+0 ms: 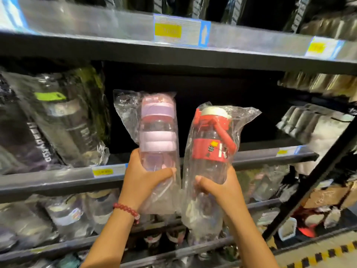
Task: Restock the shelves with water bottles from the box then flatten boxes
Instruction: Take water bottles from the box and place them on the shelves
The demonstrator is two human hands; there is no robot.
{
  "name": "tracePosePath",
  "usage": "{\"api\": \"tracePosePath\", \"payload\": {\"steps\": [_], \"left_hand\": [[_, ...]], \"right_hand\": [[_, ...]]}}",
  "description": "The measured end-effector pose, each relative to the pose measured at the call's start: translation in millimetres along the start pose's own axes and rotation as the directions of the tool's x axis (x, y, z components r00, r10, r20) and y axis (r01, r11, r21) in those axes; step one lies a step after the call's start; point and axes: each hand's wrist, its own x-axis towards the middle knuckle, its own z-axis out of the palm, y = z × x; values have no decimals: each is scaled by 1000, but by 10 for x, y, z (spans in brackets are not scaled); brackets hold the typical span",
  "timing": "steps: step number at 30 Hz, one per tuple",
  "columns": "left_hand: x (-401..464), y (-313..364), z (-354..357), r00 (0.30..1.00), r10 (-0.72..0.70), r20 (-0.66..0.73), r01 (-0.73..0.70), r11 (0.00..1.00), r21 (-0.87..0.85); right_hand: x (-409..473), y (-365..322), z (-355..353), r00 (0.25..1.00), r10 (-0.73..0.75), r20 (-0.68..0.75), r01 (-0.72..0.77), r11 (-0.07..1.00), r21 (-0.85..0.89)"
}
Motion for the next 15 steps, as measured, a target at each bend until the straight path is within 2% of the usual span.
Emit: {"api": "tracePosePath", "payload": {"steps": [6, 10, 15], "left_hand": [[516, 105, -164, 999, -27, 19, 29, 997, -77], [776, 216, -217, 1000, -21, 17, 23, 993, -117], [1023, 289, -190, 991, -133, -22, 129, 984, -124]], "right_hand": [[536, -187, 174, 991, 88, 104, -100, 988, 119], [867, -353, 244, 974, 165, 154, -203, 939, 278], [1232, -427, 292, 964, 226, 142, -263, 898, 352]]}}
